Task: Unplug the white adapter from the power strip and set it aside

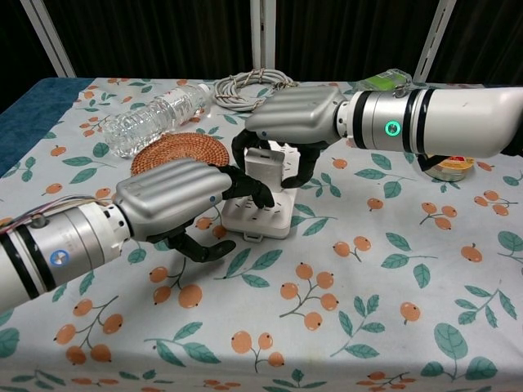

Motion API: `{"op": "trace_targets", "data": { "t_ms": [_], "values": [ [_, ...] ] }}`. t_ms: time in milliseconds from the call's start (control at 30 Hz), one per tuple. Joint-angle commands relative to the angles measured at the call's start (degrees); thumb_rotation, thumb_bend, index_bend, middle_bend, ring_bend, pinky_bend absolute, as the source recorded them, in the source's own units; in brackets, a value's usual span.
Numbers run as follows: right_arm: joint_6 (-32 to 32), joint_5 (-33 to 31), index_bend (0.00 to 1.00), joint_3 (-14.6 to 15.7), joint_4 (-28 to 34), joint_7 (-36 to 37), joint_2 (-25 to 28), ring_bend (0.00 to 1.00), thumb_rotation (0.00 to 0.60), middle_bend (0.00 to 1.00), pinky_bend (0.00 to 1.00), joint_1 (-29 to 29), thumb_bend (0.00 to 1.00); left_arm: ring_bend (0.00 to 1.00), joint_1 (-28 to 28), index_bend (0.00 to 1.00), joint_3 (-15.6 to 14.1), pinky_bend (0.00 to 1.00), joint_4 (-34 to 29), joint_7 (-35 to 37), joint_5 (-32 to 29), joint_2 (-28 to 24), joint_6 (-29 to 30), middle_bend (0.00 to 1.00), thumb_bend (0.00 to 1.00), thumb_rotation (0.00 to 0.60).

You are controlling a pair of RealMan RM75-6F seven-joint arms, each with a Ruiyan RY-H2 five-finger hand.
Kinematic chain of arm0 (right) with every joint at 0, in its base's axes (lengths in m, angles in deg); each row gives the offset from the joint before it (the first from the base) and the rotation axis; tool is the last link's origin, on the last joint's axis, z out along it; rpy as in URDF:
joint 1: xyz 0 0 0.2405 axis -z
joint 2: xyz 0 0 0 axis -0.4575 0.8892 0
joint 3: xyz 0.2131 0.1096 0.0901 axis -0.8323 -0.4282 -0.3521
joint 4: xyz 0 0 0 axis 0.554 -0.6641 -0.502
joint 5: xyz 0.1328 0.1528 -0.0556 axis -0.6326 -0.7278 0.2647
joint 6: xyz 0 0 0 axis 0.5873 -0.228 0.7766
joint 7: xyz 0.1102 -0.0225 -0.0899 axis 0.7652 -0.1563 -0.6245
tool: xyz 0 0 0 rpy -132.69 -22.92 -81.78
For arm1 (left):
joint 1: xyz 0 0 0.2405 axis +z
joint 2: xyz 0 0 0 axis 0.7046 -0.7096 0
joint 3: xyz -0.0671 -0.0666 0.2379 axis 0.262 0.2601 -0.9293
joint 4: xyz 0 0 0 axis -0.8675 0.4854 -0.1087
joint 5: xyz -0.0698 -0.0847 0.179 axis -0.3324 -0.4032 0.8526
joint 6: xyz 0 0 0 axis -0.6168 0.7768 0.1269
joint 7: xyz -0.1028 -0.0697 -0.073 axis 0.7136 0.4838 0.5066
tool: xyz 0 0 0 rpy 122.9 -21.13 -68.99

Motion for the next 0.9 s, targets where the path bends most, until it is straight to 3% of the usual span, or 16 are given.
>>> {"op": "trace_targets", "data": {
  "t_ms": [33,633,900],
  "values": [
    [-0.8,0.7,0.87,0.4,-0.7,1.1,-0.2,0.39,0.600,0.64,0.43,0.2,0.44,0.17,-0.1,0.24,0.0,0.27,0.0,0.1,-0.2,0.0,-0.1,0.26,0.38,0.600],
    [-5.6,2.9,0.92,1.9,-3.4,5.7,-0.4,0.42,0.600,0.67,0.44,2.2,0.46,0.17,-0.8,0.24,0.2,0.27,-0.4,0.3,-1.4,-0.2,-0.8,0.26,0.38,0.600],
    [-10.2,2.7,0.91,-0.2,-2.2,7.1,1.4,0.41,0.600,0.67,0.44,3.1,0.46,0.17,-1.0,0.24,0.1,0.27,-1.8,0.3,-0.4,-1.0,0.3,0.26,0.38,0.600]
  ]
}}
